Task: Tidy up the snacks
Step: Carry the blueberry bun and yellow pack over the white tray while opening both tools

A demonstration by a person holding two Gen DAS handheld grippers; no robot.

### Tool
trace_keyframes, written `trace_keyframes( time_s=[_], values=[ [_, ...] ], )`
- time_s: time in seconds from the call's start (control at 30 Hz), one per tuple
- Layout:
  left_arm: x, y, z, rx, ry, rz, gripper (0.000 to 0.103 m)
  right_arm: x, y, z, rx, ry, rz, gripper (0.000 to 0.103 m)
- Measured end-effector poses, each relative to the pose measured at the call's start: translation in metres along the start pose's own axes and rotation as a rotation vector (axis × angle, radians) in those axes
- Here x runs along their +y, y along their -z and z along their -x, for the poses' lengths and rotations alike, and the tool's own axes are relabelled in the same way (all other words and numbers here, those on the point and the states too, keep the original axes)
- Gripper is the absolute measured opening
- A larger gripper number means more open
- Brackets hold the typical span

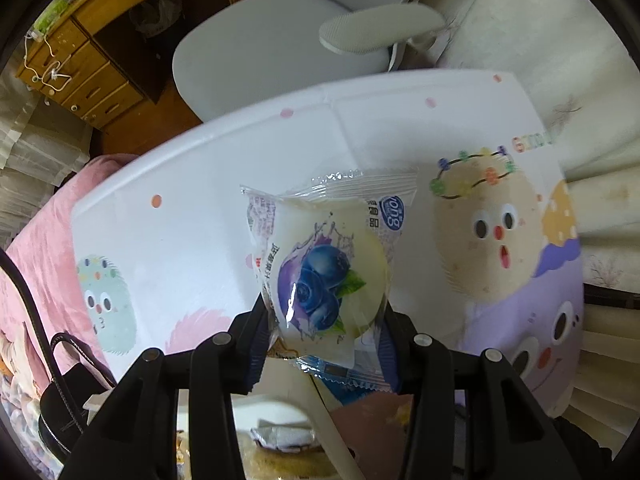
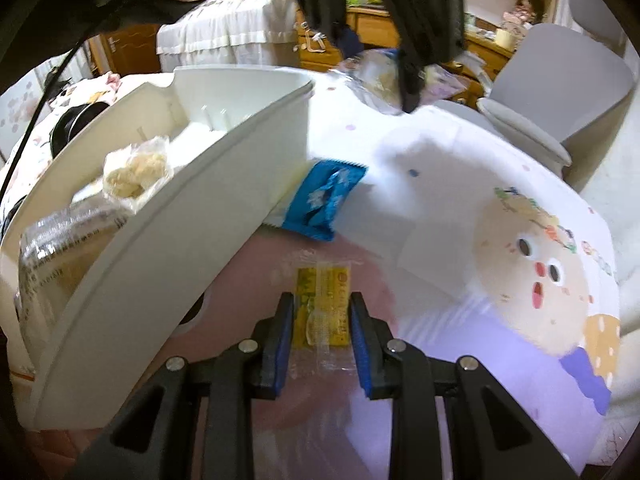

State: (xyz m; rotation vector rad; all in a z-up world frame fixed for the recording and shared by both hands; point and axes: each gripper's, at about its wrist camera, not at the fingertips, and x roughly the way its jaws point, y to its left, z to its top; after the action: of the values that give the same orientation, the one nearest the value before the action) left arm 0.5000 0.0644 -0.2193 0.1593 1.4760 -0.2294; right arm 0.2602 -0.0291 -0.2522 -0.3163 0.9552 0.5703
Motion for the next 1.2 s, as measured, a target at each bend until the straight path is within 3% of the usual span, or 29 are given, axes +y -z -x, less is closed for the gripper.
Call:
trace_keyframes(
  time_s=[0.3,0.6,0.9,1.2],
  values=[
    [-0.005,0.034,0.068,-0.078,0.008,0.007,0.045,-0.002,-0.006,0.044,-0.057,0.084,-0.057,0.027],
    [0.013,0.105,0.134,-0.161,0.021,0.041,0.045,0.026,-0.015,0.089,-0.133,0.112,-0.135,0.027],
    [0.041,0.184,0.168,-0.200,0.012,0.073,0.045,0.072,-0.011,0.126,-0.190,0.122,-0.188,0.027],
    [0.076,0.254,0.178,-0.210,0.008,0.118,0.045,0.120,-0.002,0.142,-0.203,0.066,-0.267,0.027]
  ],
)
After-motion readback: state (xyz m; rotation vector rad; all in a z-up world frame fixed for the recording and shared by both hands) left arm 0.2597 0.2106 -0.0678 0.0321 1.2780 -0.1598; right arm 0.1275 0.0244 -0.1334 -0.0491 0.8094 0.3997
